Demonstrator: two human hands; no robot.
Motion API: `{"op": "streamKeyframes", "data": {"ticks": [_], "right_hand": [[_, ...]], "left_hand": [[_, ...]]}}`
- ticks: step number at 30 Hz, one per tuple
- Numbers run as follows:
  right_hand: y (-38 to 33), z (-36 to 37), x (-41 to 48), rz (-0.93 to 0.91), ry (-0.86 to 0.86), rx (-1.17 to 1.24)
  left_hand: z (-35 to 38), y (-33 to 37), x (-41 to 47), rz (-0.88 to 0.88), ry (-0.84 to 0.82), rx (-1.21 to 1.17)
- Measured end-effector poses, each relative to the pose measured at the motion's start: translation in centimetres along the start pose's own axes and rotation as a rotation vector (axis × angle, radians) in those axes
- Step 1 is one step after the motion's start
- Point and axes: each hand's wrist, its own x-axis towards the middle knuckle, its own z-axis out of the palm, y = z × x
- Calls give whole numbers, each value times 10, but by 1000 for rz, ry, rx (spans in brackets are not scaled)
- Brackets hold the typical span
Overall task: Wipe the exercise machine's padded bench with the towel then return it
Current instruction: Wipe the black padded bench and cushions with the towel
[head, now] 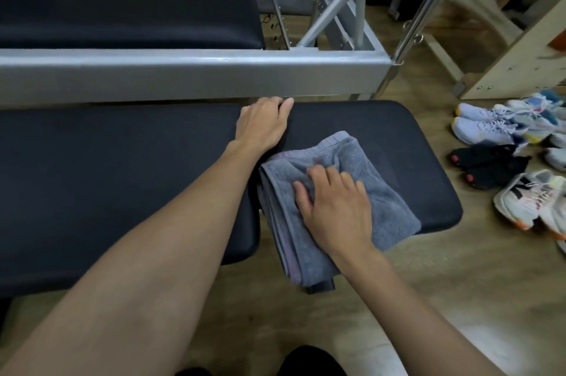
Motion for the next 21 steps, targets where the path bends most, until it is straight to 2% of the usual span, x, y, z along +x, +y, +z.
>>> {"op": "streamKeyframes", "data": {"ticks": [6, 11, 14, 17, 21], "right_hand": [[14, 12, 47, -47, -8, 47], [26, 53, 148, 3, -7, 34], [32, 66, 194, -32, -39, 55], [32, 64, 199, -15, -70, 65], [46, 38, 139, 22, -62, 82]], "left_hand": [[5, 0, 18, -63, 92, -129], [-5, -27, 39, -144, 17, -396], [-6, -38, 43, -128, 65, -592], [-8, -33, 39, -91, 53, -461], [-16, -24, 34, -156, 24, -516]]}}
